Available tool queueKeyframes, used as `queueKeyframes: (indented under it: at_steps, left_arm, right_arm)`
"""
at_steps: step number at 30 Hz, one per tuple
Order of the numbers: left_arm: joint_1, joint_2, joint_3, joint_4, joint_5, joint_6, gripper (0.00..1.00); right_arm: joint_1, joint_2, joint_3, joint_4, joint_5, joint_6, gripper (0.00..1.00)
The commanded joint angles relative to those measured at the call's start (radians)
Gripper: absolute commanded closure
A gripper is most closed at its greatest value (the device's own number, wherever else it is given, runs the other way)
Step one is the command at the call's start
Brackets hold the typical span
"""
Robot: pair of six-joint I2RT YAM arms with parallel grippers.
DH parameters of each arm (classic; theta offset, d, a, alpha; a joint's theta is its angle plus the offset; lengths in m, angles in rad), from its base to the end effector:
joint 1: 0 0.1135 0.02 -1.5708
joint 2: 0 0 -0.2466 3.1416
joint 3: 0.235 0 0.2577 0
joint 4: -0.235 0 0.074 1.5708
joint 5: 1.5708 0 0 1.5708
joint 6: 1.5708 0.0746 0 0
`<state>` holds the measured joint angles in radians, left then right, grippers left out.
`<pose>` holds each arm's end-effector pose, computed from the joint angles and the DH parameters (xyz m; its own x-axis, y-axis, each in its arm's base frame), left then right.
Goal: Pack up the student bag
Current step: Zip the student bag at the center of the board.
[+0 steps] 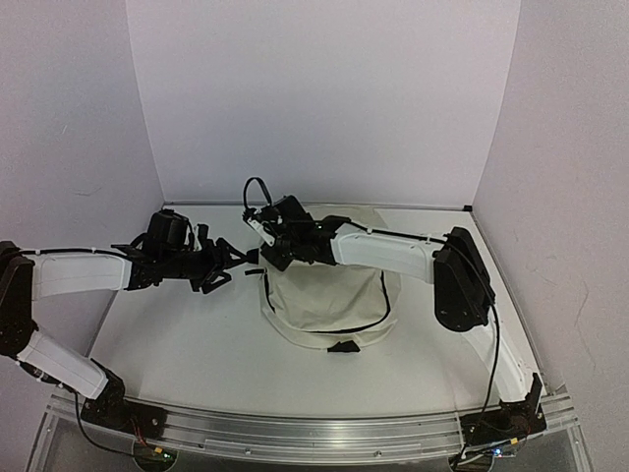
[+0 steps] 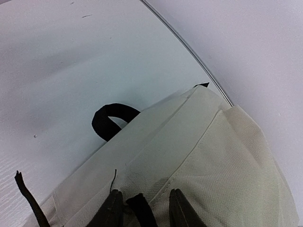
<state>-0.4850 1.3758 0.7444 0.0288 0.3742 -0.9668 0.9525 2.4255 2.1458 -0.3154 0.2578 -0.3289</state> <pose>0.2776 -0.1771 0.1746 -0.8612 -0.4121 -0.2974 -0.0149 0.6054 -0.7958 0.3543 0.4653 0.1819 -0.0926 -0.6689 -0.7375 -0.7348 0.5457 -0.4027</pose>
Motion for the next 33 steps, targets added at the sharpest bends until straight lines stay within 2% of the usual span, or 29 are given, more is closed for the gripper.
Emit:
queueKeyframes:
  at_steps: [1,6,15,22,33]
  left_arm:
    - [0.002,0.004,0.002,0.060,0.021,-0.001,0.29]
    - [0.000,0.078,0.042,0.084,0.041,-0.003,0.27]
    - [-0.012,0.230,0.164,0.136,0.078,0.029,0.23]
    - [-0.019,0.329,0.241,0.161,0.098,0.053,0.24]
    - [-0.028,0.444,0.326,0.174,0.111,0.078,0.55]
  right_arm:
    - [-0.004,0.045,0.023,-0.014,0.094,-0.015,0.76]
    - [-0.005,-0.001,0.008,0.004,0.089,0.040,1.00]
    - [-0.009,-0.236,-0.235,0.270,0.043,0.339,1.00]
    - [-0.019,-0.290,-0.329,0.327,0.008,0.468,1.00]
    - [-0.023,-0.342,-0.423,0.393,-0.041,0.541,1.00]
